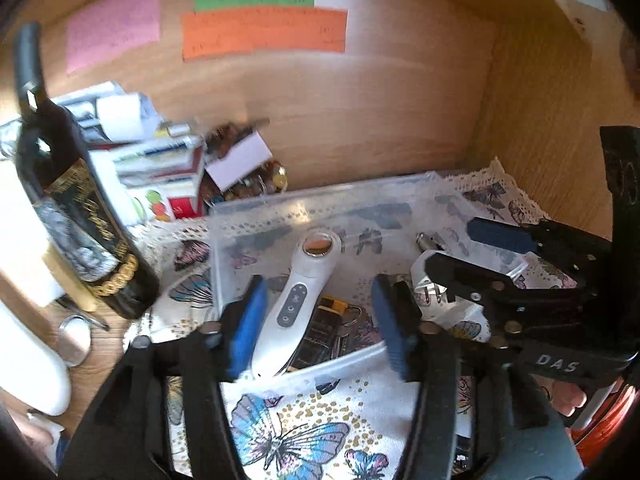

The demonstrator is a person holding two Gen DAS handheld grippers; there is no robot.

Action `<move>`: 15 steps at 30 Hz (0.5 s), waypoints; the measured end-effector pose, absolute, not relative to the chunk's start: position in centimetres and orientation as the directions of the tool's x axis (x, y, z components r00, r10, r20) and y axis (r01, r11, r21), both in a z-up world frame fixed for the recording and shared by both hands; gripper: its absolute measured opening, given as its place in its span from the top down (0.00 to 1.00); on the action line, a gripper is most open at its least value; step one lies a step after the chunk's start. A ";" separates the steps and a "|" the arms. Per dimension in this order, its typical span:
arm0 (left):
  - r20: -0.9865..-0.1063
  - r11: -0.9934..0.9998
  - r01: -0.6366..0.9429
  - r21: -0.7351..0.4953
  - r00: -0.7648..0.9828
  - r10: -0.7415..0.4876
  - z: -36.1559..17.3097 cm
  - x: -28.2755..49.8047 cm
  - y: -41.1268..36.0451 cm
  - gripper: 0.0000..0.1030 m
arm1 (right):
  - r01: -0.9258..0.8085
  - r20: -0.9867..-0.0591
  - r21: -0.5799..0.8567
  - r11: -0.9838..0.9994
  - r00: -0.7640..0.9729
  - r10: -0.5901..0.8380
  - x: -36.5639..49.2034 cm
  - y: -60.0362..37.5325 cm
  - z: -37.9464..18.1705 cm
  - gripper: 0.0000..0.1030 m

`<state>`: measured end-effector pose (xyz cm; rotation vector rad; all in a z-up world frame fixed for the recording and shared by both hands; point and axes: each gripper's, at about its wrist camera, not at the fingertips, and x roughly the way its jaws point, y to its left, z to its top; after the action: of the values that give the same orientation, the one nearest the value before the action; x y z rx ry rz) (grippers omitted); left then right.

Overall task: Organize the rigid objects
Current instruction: 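Lower the black box and USB stick into the clear box and release both, then grasp the round black tin with the left tool while the right tool grasps the small black cylinder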

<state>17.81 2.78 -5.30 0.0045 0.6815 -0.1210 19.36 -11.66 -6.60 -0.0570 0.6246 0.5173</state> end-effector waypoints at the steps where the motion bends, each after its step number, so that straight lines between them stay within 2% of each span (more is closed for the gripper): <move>1: -0.618 0.994 0.110 -0.026 0.779 -0.102 -5.0 17.3 2.7 0.34 | -0.480 -0.563 0.104 0.871 0.693 0.449 18.9 -12.0 -6.3 0.41; 2: -0.612 0.994 0.110 -0.023 0.785 -0.101 -4.8 16.8 2.7 0.33 | -0.486 -0.556 0.111 0.867 0.692 0.459 18.4 -12.2 -6.1 0.40; 4: -0.605 0.994 0.107 -0.023 0.790 -0.099 -4.4 15.8 2.7 0.22 | -0.487 -0.541 0.114 0.866 0.701 0.465 17.4 -12.8 -5.8 0.38; 7: -0.591 0.995 0.093 -0.033 0.801 -0.095 -4.2 14.1 2.9 0.11 | -0.490 -0.528 0.115 0.864 0.707 0.471 15.8 -13.4 -5.6 0.37; 11: -0.585 0.997 0.077 -0.013 0.808 -0.070 -4.6 12.5 2.7 0.07 | -0.502 -0.525 0.118 0.857 0.701 0.483 14.2 -13.9 -6.3 0.37; 15: -0.602 0.998 0.067 -0.006 0.796 -0.057 -5.8 11.3 2.6 0.06 | -0.523 -0.559 0.119 0.844 0.667 0.492 12.8 -13.8 -8.0 0.37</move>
<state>11.30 2.59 -5.77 0.0159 0.6465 -0.0668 12.83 -13.78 -8.00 -0.0531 0.6150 0.5731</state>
